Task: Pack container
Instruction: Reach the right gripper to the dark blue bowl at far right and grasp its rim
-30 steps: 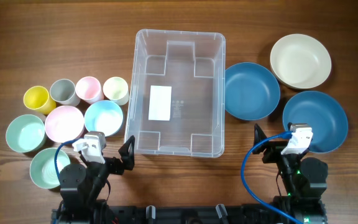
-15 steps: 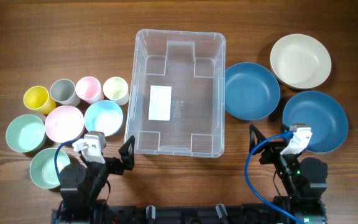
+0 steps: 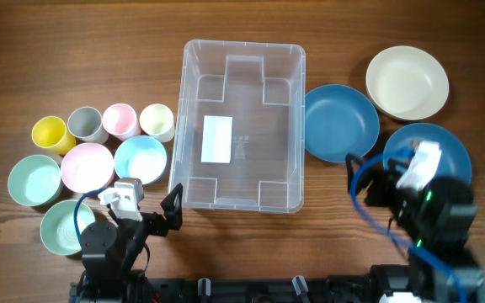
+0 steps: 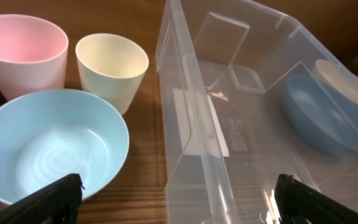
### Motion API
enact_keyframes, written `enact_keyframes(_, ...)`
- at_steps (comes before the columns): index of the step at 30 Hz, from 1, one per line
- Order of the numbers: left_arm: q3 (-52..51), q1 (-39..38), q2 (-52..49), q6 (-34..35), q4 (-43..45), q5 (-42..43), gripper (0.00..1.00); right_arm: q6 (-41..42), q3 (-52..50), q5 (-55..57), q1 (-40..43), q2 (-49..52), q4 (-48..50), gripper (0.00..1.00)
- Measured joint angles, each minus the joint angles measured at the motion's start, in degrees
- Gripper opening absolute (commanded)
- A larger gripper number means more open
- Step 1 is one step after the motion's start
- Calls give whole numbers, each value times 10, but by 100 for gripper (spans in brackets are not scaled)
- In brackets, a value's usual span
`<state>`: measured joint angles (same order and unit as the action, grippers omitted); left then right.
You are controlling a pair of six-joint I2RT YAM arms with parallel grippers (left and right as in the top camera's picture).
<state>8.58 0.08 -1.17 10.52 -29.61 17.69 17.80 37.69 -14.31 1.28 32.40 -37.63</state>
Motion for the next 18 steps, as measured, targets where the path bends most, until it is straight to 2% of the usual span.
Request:
enact_keyframes(2,0,0,0,0,1,0,100,0,92,-2,0,97,-27,100)
enact_keyframes(8,0,0,0,0,0,0,100,-1,251,-64,0,255,-82,100)
enact_keyframes(13,0,0,0,0,0,0,100,103,273,-10,40,305,-178,100)
enact_keyframes(18,0,0,0,0,0,0,100,165,273,64,136,338,-219,100)
